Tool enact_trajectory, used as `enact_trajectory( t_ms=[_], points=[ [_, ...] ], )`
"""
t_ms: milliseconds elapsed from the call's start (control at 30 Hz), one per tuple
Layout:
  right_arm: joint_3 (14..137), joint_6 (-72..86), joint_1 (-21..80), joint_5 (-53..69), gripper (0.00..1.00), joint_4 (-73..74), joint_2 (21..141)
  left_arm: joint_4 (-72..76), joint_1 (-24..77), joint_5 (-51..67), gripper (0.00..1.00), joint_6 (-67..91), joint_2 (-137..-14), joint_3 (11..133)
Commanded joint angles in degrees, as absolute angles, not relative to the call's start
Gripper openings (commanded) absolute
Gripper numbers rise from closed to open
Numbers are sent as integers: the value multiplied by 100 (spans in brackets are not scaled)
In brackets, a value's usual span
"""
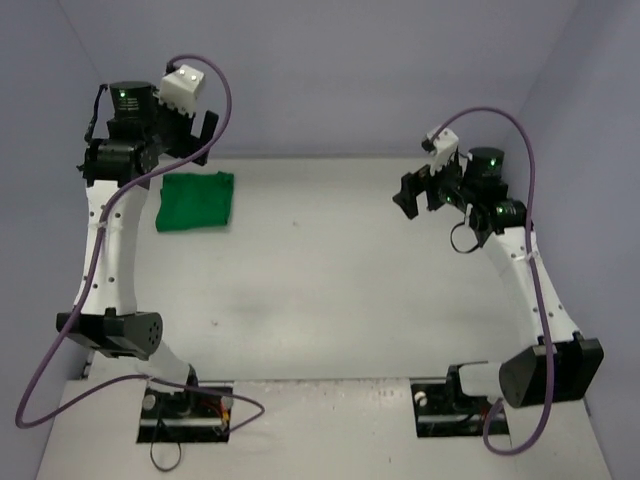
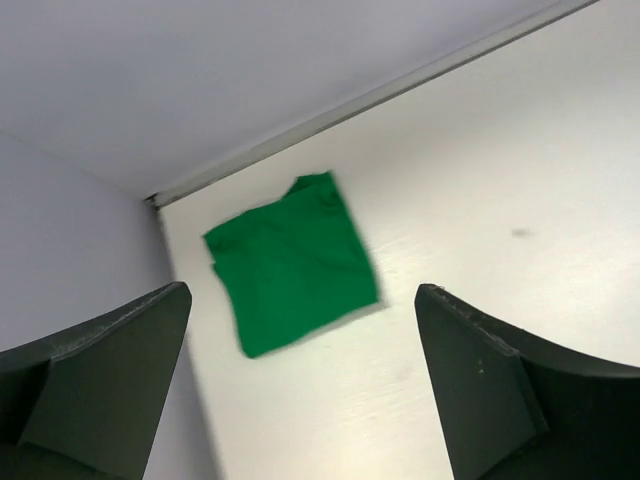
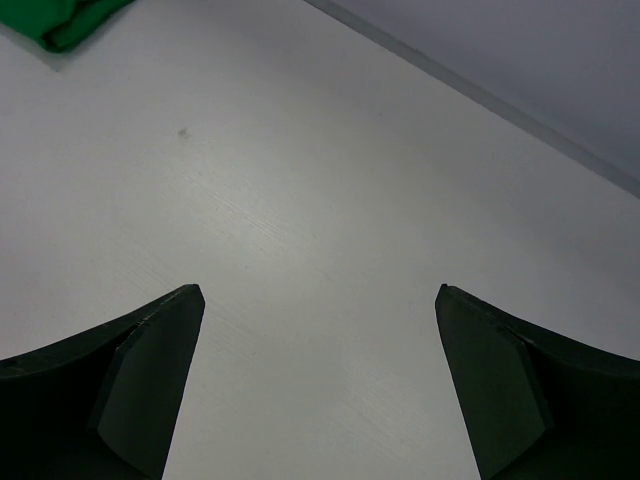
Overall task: Fold and stack the t-shirts
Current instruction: Put the neatly folded tshirt into the corner of the board with the left arm
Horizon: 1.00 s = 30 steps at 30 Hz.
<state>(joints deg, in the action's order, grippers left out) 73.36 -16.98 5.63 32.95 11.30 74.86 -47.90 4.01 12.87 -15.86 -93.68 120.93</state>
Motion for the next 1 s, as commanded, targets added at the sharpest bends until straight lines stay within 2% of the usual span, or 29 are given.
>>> enact_trajectory(
  t_ms=[0, 167, 400, 567, 967],
  points=[
    [6860, -952, 483, 2473, 100, 947, 7778, -4443, 934, 589, 92, -351, -8846, 10195],
    [6093, -101, 477, 1500, 100, 379, 7224, -3339, 1282, 34, 92, 781, -7767, 7973],
    [4601, -243, 194, 407, 100, -265, 5709, -2709, 1358, -816, 92, 1078, -6817, 6316],
    [3937, -457, 159, 313, 100, -417, 5146, -2504, 1362, -977, 92, 922, -6512, 5811],
    [4045, -367, 123, 457, 100, -464, 5324, -2421, 1369, -902, 92, 795, -6326, 5592]
  ],
)
